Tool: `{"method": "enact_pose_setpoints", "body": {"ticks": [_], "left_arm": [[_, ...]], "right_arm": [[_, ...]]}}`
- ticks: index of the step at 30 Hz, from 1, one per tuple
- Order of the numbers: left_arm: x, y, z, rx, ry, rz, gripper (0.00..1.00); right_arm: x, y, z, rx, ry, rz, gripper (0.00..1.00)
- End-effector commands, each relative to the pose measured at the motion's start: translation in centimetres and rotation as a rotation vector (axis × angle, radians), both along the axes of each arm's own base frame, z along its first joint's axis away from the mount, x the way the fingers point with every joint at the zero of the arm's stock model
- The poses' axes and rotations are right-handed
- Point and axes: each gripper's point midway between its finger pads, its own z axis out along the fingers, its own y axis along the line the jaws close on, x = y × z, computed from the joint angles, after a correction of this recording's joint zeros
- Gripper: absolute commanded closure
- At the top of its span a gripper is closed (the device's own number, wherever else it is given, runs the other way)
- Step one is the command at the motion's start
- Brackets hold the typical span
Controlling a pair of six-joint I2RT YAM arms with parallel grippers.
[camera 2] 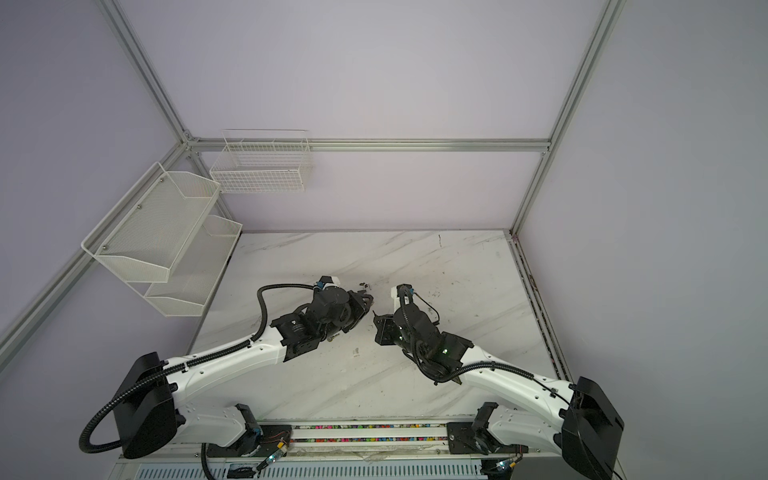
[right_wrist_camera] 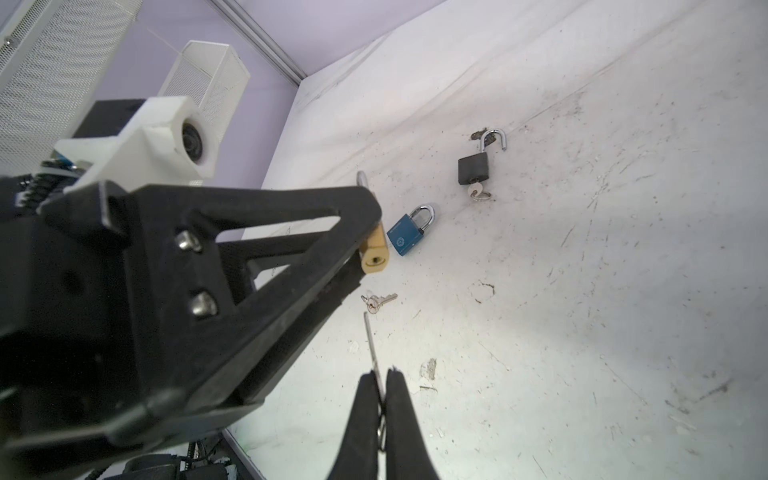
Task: Unlock with the key
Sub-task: 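Lift the brass padlock with the left gripper toward the key in the right gripper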
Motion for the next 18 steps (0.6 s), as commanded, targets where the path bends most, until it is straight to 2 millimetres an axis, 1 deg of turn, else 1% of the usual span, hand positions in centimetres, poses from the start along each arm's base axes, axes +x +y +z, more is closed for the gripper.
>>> {"method": "enact_pose_setpoints", "body": {"ticks": [1, 6, 12, 16, 18], "left_arm": [[0.0, 0.9, 0.6, -0.028, -0.032, 0.034, 1.00], [-0.2, 1.3, 0.6, -0.032, -0.038, 0.036, 1.00], [-0.3, 1.5, 0.7, -0.022, -0.048, 0.035, 1.00], [-0.3, 1.3, 1.0, -0.021, -0.054, 0.025, 1.00], [-0.3, 1.3, 1.0, -0.013, -0.056, 0.023, 1.00]], "right_arm": [[0.7, 0.8, 0.5, 0.041, -0.009, -0.018, 1.00], [1.0, 0.9, 0.4, 0.040, -0.012, -0.031, 1.00], [1.6, 1.2, 1.4, 0.051, -0.032, -0.040, 1.00], [1.8, 1.6, 1.4, 0.046, -0.033, -0.037, 1.00], [1.8, 1.9, 1.7, 0.059, -0.038, -0.031, 1.00]]}}
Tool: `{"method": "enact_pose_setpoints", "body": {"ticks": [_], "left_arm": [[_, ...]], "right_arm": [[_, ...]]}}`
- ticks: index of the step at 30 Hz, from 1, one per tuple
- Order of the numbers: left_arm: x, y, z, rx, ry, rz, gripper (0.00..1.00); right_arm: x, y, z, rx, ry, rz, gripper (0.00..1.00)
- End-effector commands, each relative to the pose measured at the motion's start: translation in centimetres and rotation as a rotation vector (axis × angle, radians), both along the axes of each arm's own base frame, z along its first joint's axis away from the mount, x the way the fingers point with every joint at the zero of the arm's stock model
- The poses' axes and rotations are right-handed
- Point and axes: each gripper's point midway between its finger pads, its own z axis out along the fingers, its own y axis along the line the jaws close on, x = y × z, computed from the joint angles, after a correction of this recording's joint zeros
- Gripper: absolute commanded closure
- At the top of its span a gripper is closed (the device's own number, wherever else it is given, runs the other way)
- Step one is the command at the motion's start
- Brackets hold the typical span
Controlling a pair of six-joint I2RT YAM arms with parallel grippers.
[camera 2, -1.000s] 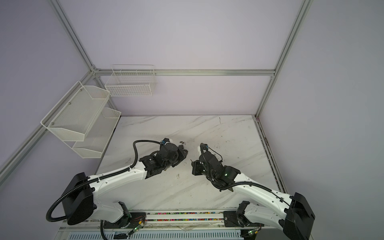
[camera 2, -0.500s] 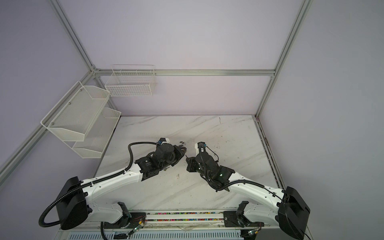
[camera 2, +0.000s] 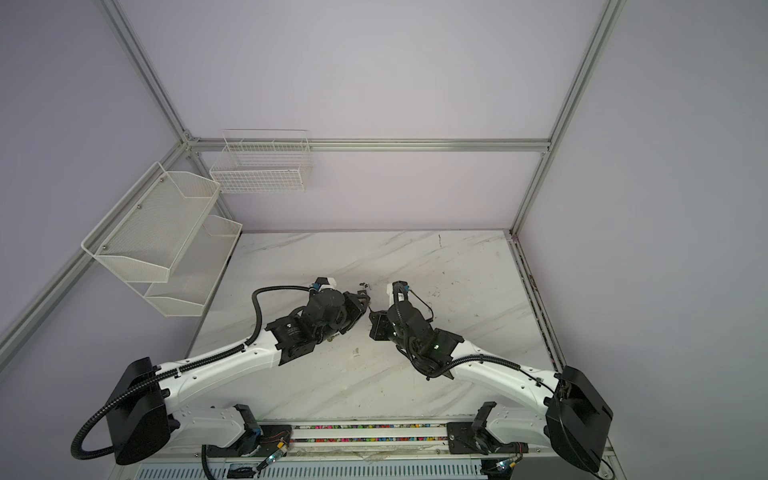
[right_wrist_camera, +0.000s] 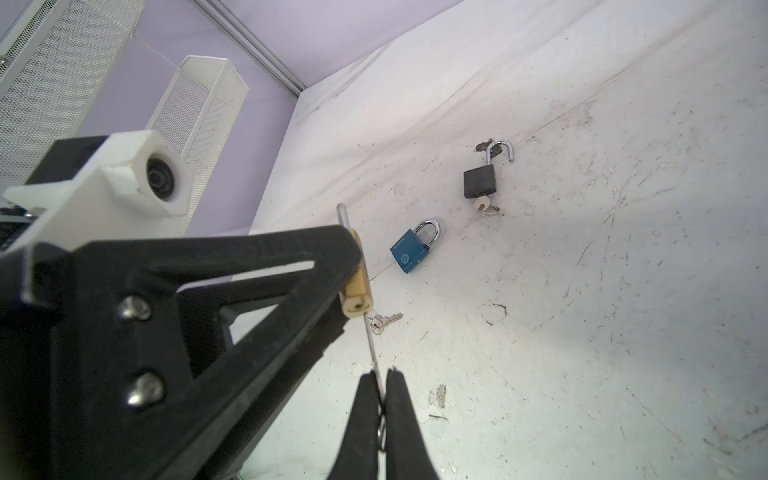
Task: Unlock with the key
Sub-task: 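Lift the brass padlock with the left gripper toward the key in the right gripper, then bring the brass padlock and the held key together above the table center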
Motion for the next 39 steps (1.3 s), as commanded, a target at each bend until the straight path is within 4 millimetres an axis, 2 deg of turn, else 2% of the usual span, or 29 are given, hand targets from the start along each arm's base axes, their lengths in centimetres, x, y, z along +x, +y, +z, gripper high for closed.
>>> {"method": "enact_pose_setpoints", "body": {"ticks": [1, 5, 15, 23, 33, 39], "left_arm": [[0.1, 0.6, 0.7, -0.001, -0.038, 0.012, 1.00], [0.1, 0.6, 0.9, -0.001, -0.043, 0.012, 1.00], [0.1, 0.4, 1.6, -0.003, -0.058, -0.003, 1.00], [0.1, 0.3, 1.3, 0.009, -0.056, -0.011, 1.00], [-0.2, -0.4, 1.1, 0.079, -0.058, -0.065, 1.00], [-0.6, -1.0, 2.0, 0.100, -0.070, -0.084, 1.00]], "right_arm": [[0.6, 0.7, 1.9, 0.051, -0.035, -0.008, 1.00], [0.7, 0.8, 2.3, 0.053, -0.041, -0.012, 1.00], [1.1, 0.5, 0.9, 0.023, -0.009, -0.043, 1.00], [1.5, 0.2, 2.8, 0.063, -0.035, -0.053, 1.00], [1.2, 2.3, 6.4, 0.134, -0.091, 0.066, 1.00], [2.0, 2.9, 5.4, 0.100, -0.076, 0.049, 1.00]]}}
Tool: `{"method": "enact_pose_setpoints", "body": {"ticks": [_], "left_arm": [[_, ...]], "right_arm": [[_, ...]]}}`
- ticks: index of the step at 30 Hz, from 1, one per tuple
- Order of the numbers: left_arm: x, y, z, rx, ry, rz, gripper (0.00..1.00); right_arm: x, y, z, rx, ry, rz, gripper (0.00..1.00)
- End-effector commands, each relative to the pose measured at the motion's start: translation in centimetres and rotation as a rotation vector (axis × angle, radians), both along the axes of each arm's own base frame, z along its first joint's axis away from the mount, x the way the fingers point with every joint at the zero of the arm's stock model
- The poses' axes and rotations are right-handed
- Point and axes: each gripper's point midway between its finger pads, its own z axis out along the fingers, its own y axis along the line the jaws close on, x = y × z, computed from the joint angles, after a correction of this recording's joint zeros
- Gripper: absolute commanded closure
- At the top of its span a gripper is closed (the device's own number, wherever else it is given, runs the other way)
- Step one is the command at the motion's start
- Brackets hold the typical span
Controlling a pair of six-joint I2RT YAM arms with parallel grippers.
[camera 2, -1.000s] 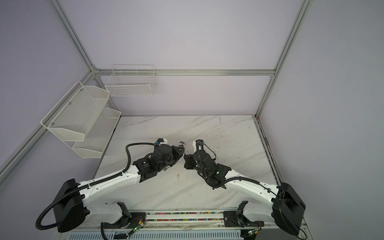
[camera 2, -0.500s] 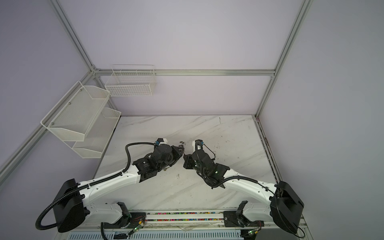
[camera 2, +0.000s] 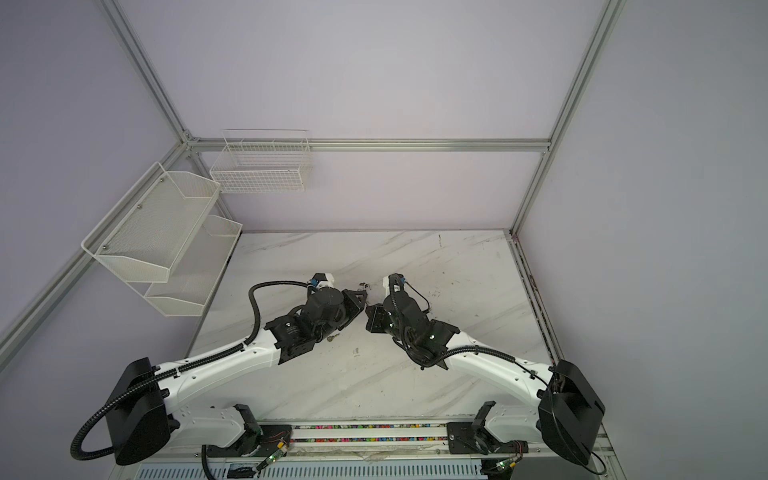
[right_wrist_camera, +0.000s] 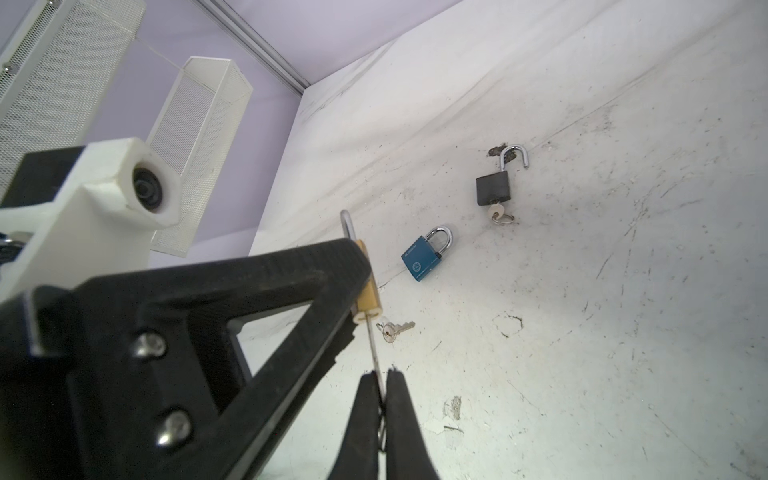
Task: Unlock with the key
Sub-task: 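Bring the brass padlock and the held key together above the table center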
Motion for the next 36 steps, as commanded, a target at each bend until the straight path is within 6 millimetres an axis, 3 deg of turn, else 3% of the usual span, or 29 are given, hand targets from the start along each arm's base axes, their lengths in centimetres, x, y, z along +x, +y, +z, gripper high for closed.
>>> {"method": "enact_pose_setpoints", "body": {"ticks": [1, 5, 9, 17, 19, 24, 30, 36], "left_arm": [[-1.2, -1.8, 1.8, 0.024, -0.011, -0.088, 1.00], [-1.4, -2.1, 2.2, 0.018, -0.014, -0.106, 1.00], [-1.8, -2.4, 2.1, 0.021, -0.017, -0.109, 1.00], [-2.8, -2.9, 3.1, -0.016, -0.023, -0.154, 1.00], [-3.3, -3.3, 3.3, -0.006, -0.036, -0.172, 1.00], [-3.7, -3.4, 2.6, 0.015, -0.032, -0.174, 1.00], [-3.8, -3.9, 3.3, 0.014, -0.054, -0.195, 1.00], [-4.3, -4.2, 3.6, -0.037, -0.030, -0.204, 1.00]], "right_arm": [[0.9, 1.8, 4.6, 0.112, -0.102, 0.026, 1.00], [0.2, 3.1, 6.6, 0.207, -0.131, 0.107, 1.00], [0.1, 2.8, 7.6, 0.309, -0.112, 0.121, 1.00], [2.3, -0.5, 5.9, 0.133, -0.139, -0.074, 1.00], [2.1, -0.6, 7.0, 0.178, -0.158, -0.063, 1.00], [0.1, 1.5, 10.7, 0.365, -0.168, 0.086, 1.00], [0.6, 1.4, 8.6, 0.340, -0.095, 0.023, 1.00], [3.1, -2.3, 5.8, 0.071, -0.157, -0.192, 1.00]]}}
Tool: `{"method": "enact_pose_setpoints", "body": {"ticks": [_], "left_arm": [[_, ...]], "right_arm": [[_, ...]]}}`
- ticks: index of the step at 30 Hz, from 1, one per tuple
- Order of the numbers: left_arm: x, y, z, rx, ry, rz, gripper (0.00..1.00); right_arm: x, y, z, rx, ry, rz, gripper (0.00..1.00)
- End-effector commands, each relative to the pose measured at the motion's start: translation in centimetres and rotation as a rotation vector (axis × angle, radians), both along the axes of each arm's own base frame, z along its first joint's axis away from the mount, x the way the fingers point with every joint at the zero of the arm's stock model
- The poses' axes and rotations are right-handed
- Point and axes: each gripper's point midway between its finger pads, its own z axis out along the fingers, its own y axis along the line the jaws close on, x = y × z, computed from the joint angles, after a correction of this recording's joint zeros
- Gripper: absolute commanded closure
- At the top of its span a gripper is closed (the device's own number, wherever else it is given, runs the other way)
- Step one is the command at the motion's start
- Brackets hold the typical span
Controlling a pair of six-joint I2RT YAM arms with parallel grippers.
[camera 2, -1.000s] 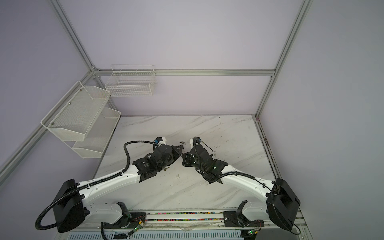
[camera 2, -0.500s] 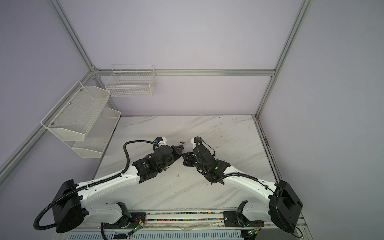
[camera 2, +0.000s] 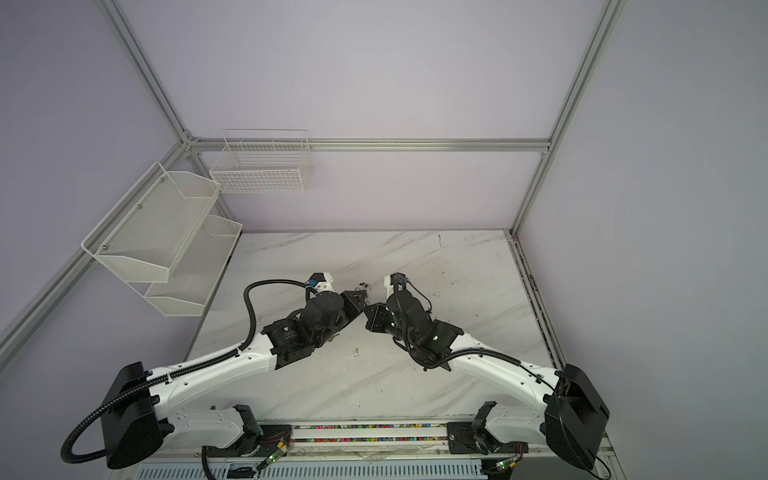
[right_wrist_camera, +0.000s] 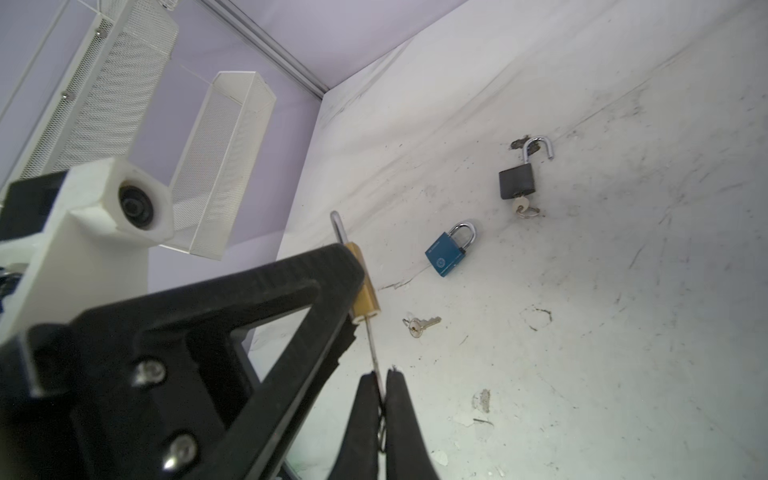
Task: Unlock with the key
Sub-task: 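Bring the brass padlock and the held key together above the table center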
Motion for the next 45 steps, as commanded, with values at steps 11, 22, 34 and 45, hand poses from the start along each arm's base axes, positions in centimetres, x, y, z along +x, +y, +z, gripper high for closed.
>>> {"method": "enact_pose_setpoints", "body": {"ticks": [11, 22, 34, 45], "left_arm": [[-3.7, -4.3, 1.3, -0.069, -0.049, -0.268, 1.00], [-3.4, -3.1, 2.2, -0.086, -0.042, -0.217, 1.00], [-1.9, -1.4, 4.9, -0.133, -0.162, -0.144, 0.99], [-1.0, 0.3, 6.0, -0.086, -0.231, -0.114, 0.98]], "right_arm": [[-0.5, 3.0, 11.3, 0.434, -0.117, 0.163, 1.00], [3.4, -1.7, 7.4, 0.008, -0.219, -0.109, 1.00], [0.8, 0.6, 5.9, 0.055, -0.108, 0.073, 1.00], [1.5, -1.4, 3.6, -0.106, -0.092, -0.001, 1.00]]}}
